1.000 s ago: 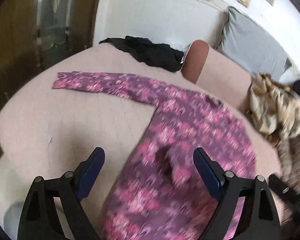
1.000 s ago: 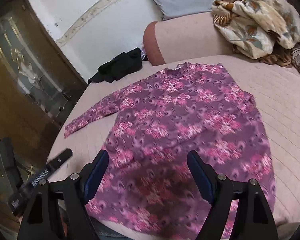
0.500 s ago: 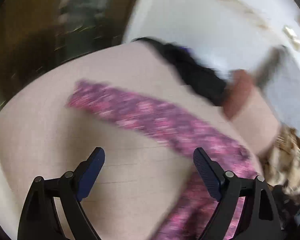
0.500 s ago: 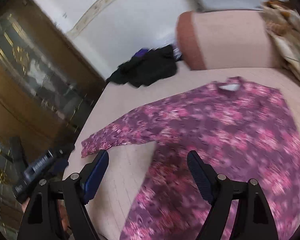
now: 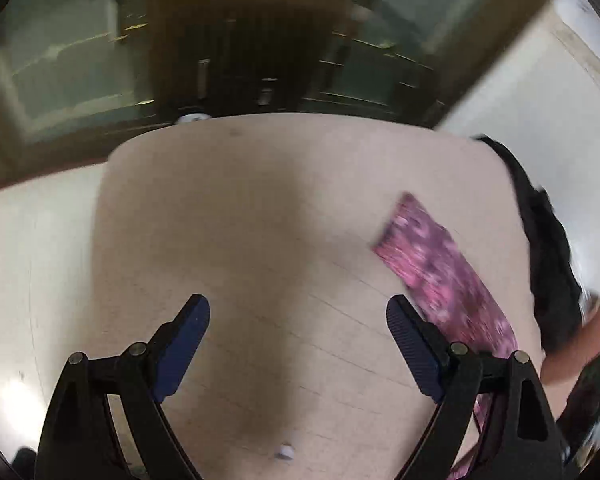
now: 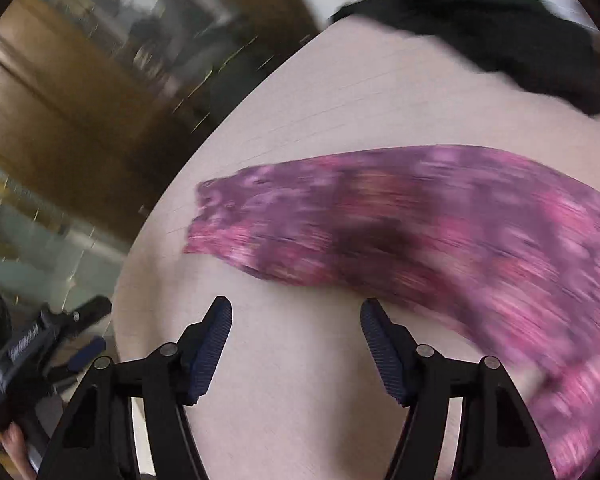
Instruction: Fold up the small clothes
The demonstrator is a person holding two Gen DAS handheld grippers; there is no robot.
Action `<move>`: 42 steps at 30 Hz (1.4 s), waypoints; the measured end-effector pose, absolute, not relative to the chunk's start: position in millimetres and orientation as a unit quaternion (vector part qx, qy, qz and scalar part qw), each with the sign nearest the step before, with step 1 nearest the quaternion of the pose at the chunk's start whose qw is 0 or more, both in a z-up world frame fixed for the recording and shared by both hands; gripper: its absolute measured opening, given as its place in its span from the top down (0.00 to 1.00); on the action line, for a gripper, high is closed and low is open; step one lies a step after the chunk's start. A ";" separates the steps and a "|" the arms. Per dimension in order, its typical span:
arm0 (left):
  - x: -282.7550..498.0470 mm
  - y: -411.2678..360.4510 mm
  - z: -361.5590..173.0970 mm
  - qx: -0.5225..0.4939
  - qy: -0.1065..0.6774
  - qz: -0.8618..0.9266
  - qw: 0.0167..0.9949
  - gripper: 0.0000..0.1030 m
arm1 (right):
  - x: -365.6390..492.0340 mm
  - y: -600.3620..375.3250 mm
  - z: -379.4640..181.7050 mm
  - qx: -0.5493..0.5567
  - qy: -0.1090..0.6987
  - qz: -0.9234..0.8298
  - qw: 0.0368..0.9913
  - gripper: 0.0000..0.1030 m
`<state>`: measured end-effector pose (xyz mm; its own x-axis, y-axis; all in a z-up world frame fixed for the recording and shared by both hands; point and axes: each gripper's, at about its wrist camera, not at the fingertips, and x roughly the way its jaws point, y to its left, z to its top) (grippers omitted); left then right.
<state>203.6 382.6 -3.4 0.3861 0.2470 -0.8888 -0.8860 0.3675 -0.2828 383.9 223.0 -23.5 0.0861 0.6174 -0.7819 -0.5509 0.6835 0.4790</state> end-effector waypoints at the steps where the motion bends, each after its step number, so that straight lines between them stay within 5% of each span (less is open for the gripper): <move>1: 198.5 387.6 -5.0 -0.414 0.390 0.393 0.722 0.13 | 384.0 240.9 -25.4 0.020 0.549 0.406 0.731 0.30; 10: 184.2 398.0 -4.8 -0.441 0.374 0.405 0.709 0.13 | 371.5 355.0 -58.3 -0.140 0.523 0.368 0.756 0.30; 11: 186.6 399.6 -4.9 -0.440 0.374 0.403 0.709 0.13 | 365.0 361.1 -54.9 -0.162 0.513 0.368 0.758 0.42; 12: 188.0 399.8 -5.5 -0.444 0.373 0.397 0.712 0.13 | 361.1 362.5 -49.4 -0.170 0.509 0.370 0.759 0.76; 13: 189.9 398.7 -5.8 -0.451 0.371 0.382 0.716 0.13 | 359.3 360.3 -41.1 -0.175 0.506 0.359 0.765 0.88; 19: 211.1 378.5 3.4 -0.448 0.365 0.294 0.761 0.13 | 348.1 260.1 48.6 -0.030 0.454 0.371 0.810 0.89; 26: 248.1 298.5 23.9 -0.445 0.358 0.071 0.818 0.13 | 298.0 33.1 110.2 0.201 0.379 0.298 0.853 0.89; 32: 268.6 178.4 26.5 -0.370 0.414 -0.095 0.826 0.13 | 221.0 -115.2 75.4 0.295 0.352 0.210 0.863 0.88; 42: 265.9 40.2 -2.8 -0.282 0.488 -0.169 0.809 0.13 | 143.1 -239.3 -81.0 0.376 0.392 0.113 0.832 0.88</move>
<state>265.9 40.2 -2.8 0.4673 -0.5480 -0.6938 -0.0027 0.7839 -0.6209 143.1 -239.3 -81.0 0.6670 0.4821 -0.5680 0.1070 0.6925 0.7135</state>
